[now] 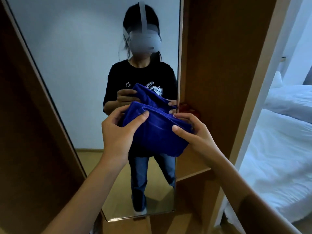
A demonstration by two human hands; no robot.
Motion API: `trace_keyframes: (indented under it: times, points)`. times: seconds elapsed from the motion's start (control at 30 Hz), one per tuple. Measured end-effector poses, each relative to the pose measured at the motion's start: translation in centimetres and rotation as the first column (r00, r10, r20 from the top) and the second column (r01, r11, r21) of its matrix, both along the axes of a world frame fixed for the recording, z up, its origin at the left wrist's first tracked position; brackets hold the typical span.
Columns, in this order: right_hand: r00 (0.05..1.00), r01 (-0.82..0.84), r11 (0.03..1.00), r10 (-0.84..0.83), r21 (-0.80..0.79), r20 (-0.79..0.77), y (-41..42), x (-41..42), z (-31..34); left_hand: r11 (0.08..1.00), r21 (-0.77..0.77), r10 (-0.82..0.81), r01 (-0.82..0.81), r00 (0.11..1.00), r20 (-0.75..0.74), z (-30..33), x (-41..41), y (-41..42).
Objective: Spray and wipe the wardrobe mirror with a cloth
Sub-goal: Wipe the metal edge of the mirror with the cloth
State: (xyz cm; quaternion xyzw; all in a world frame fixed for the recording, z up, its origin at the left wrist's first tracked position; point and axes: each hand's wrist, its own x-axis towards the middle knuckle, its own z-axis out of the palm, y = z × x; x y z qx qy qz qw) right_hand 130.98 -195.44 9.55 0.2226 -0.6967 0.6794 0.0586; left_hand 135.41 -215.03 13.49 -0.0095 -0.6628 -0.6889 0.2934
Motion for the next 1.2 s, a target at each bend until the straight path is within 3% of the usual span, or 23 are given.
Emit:
trace_keyframes:
  times: [0.17, 0.3, 0.43, 0.53, 0.77, 1.2]
  points:
    - [0.994, 0.099, 0.995, -0.1, -0.032, -0.045, 4.6, -4.1, 1.3, 0.999, -0.011, 0.046, -0.046, 0.997, 0.064, -0.7, -1.1, 4.5]
    - [0.997, -0.061, 0.987, 0.066, 0.149, -0.03, 4.7, -6.9, 3.3, 0.988, -0.084, 0.139, -0.129, 0.982, 0.129, -2.5, -0.8, 8.5]
    - [0.969, -0.242, 0.963, 0.246, 0.12, -0.021, 3.2, -6.9, 4.3, 0.978, -0.022, 0.205, -0.205, 0.954, 0.216, -4.1, -0.3, 11.0]
    - [0.964, -0.236, 0.967, 0.245, 0.1, -0.1, 2.5, -7.0, 4.3, 0.973, -0.035, 0.23, -0.229, 0.94, 0.252, -4.6, 0.1, 11.8]
    - [0.964, -0.25, 0.968, 0.252, 0.035, -0.078, 2.4, -6.5, 3.7, 0.959, -0.101, 0.284, -0.266, 0.913, 0.293, -5.2, 1.2, 12.3]
    - [0.969, -0.055, 0.998, 0.063, 0.037, -0.241, -0.6, 0.4, 1.5, 0.947, -0.231, 0.293, -0.222, 0.893, 0.342, -6.0, 5.7, 9.8]
